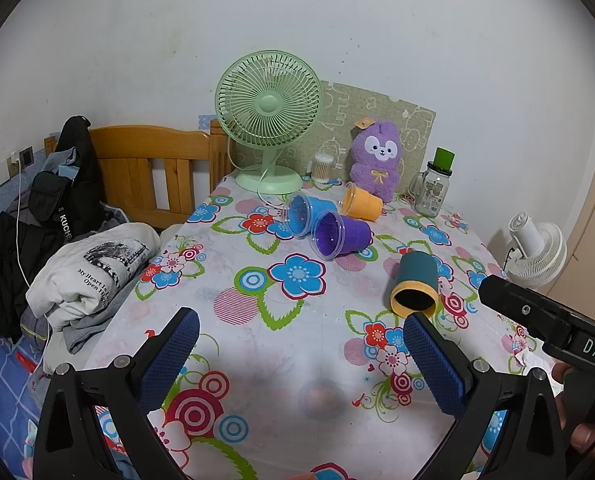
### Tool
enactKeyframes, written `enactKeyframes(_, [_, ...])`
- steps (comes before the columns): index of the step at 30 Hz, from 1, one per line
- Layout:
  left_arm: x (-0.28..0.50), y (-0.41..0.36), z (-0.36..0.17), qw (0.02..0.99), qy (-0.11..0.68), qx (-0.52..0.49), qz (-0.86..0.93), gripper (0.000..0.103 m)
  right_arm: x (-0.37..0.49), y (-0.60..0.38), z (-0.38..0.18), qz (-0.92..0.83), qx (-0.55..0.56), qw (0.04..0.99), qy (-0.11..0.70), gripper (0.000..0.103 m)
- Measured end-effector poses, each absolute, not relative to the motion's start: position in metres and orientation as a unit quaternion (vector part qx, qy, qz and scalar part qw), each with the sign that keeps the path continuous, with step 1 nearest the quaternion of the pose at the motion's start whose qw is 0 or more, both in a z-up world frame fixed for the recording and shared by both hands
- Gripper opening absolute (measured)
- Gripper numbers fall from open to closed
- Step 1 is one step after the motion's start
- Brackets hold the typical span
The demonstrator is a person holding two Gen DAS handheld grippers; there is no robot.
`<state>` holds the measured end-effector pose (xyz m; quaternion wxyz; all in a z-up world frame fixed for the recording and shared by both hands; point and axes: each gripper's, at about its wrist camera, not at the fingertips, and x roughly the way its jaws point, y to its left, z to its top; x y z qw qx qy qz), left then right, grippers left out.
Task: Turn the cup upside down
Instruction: 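Move the right tool toward the teal cup lying on its side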
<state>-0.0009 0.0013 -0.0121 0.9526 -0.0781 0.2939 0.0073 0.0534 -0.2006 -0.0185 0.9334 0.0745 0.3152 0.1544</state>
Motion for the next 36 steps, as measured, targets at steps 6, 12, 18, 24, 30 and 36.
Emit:
enactKeyframes(6, [-0.001,0.0,-0.012,0.952,0.297,-0.075,0.006,0.103,0.054,-0.201,-0.02,0.154,0.074,0.933,0.318,0.103])
enactKeyframes(12, [0.006,0.0,-0.014,0.949,0.305,-0.075,0.006,0.103,0.06,-0.201,-0.026,0.152,0.075,0.93,0.328,0.103])
enactKeyframes(18, [0.016,0.001,-0.019,0.947,0.313,-0.077,0.006,0.103,0.072,-0.201,-0.031,0.149,0.079,0.926,0.338,0.103])
enactKeyframes(24, [0.028,0.003,-0.025,0.944,0.322,-0.078,0.004,0.103,0.084,-0.202,-0.038,0.146,0.083,0.923,0.347,0.103])
enactKeyframes(30, [0.038,0.004,-0.029,0.941,0.328,-0.078,0.006,0.103,0.093,-0.202,-0.043,0.146,0.089,0.919,0.356,0.103])
enactKeyframes(36, [0.039,0.005,-0.03,0.94,0.332,-0.079,0.008,0.103,0.094,-0.202,-0.044,0.147,0.09,0.918,0.357,0.103])
